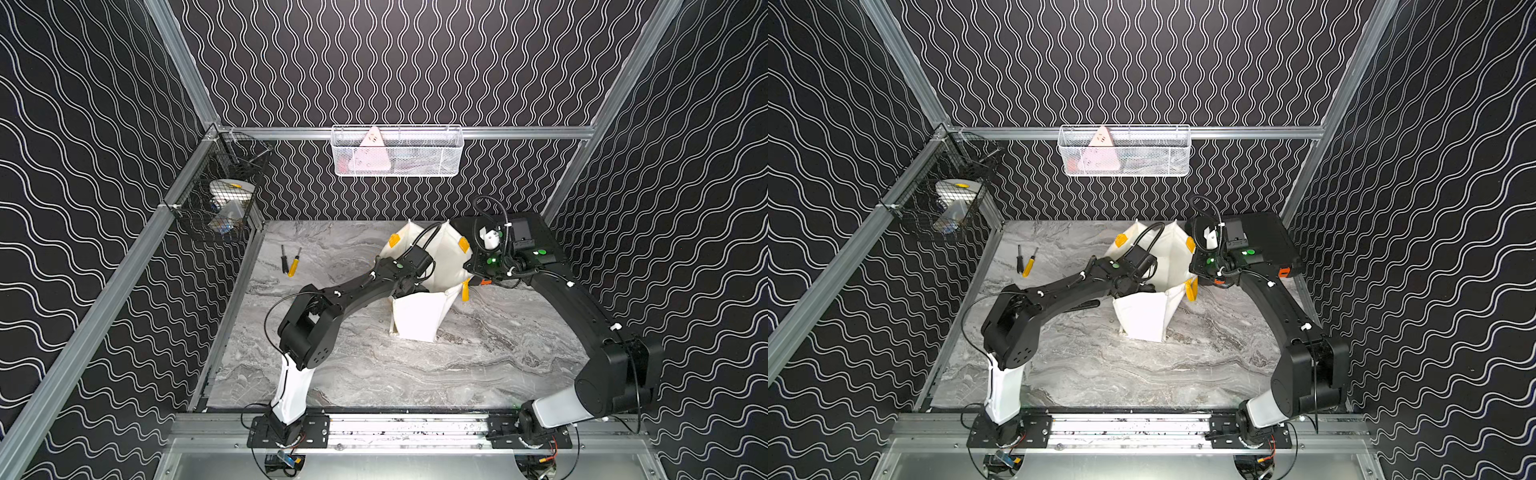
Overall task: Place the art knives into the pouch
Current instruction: Place the utility knife in the pouch, then pick up the utility knife at the center of the board.
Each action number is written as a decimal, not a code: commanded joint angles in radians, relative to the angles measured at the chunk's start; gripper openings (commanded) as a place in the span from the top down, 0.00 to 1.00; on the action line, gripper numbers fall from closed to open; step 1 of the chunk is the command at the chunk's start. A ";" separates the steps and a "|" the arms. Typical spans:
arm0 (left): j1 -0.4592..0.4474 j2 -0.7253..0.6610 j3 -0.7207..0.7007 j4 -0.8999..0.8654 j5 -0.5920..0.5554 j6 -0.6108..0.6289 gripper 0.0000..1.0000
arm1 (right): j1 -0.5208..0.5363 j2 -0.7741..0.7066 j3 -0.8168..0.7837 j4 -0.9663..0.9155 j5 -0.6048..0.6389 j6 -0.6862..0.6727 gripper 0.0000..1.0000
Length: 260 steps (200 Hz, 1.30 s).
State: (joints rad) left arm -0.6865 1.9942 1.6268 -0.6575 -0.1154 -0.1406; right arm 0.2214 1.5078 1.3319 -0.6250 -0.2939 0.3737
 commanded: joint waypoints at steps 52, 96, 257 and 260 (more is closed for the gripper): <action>0.000 -0.214 0.070 0.026 0.068 -0.014 0.12 | 0.000 -0.008 0.001 0.051 -0.007 -0.015 1.00; 0.049 -0.391 0.042 0.047 0.037 -0.035 0.10 | 0.001 -0.006 -0.006 0.059 -0.011 -0.013 1.00; 0.386 -0.386 -0.546 0.231 -0.060 -0.214 0.08 | 0.007 -0.001 -0.020 0.085 -0.040 -0.011 1.00; 0.387 -0.379 -0.550 0.235 -0.058 -0.215 0.08 | 0.008 0.000 -0.020 0.085 -0.040 -0.012 1.00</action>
State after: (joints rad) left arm -0.3210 1.5772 1.1076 -0.5114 -0.2020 -0.3157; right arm 0.2276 1.5059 1.3098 -0.5777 -0.3264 0.3737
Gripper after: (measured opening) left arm 0.925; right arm 0.059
